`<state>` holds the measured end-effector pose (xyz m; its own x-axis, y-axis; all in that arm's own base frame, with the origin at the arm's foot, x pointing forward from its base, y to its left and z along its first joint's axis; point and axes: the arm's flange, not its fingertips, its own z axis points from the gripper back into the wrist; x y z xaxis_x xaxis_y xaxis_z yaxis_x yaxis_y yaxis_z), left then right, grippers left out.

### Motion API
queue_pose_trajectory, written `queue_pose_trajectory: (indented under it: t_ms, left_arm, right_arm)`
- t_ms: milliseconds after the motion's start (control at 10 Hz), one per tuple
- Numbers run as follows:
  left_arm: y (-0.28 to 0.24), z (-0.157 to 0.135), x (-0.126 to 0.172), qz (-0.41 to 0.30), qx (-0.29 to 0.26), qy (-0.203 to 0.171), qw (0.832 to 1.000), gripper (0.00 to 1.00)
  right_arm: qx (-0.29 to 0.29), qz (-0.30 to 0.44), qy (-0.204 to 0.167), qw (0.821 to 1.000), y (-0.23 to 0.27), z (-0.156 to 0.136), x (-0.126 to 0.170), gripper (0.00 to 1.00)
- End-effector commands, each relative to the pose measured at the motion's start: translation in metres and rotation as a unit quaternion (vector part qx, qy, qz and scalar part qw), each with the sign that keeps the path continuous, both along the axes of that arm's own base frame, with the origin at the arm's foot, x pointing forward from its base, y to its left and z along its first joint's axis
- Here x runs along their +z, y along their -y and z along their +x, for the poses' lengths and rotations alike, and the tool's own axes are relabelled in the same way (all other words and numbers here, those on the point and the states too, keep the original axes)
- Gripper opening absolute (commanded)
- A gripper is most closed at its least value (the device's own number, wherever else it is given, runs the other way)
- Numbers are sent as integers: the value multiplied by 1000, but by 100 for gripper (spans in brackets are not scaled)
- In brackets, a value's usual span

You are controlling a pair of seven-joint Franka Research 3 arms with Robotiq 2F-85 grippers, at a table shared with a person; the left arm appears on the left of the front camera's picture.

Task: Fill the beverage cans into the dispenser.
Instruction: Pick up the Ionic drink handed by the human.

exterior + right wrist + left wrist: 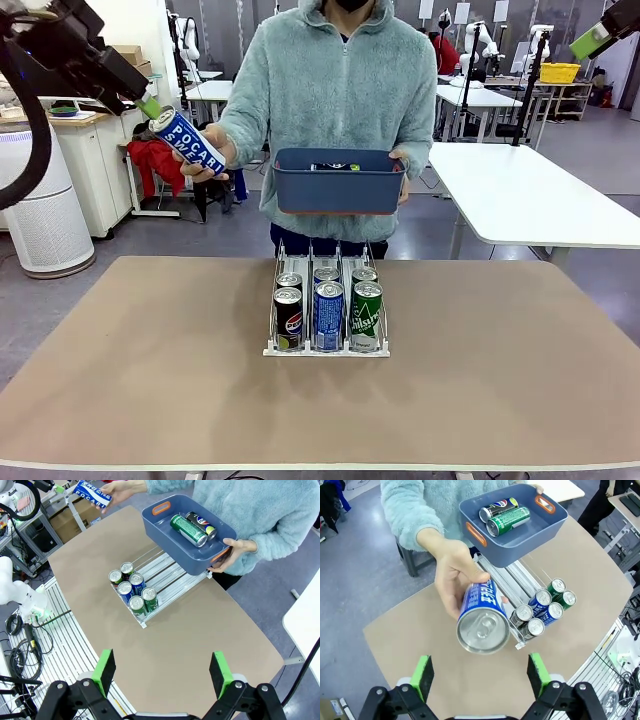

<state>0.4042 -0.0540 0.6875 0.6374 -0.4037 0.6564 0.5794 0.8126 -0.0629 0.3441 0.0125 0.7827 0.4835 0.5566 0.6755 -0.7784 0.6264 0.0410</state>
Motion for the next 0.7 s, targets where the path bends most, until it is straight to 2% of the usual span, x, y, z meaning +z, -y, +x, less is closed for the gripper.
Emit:
queue_pose_trajectory:
  t_ms: [0, 100, 600]
  left_arm:
    - [1, 10, -13, -13, -21, 17, 1000, 100]
    - [1, 15, -17, -11, -22, 28, 999, 100]
    - [12, 31, -36, -29, -39, 31, 998, 100]
  right_arm:
    - [1, 0, -1, 1000, 0, 0, -1, 100]
    - [1, 0, -1, 1000, 0, 0, -1, 100]
    - [1, 0, -1, 1000, 0, 0, -1, 100]
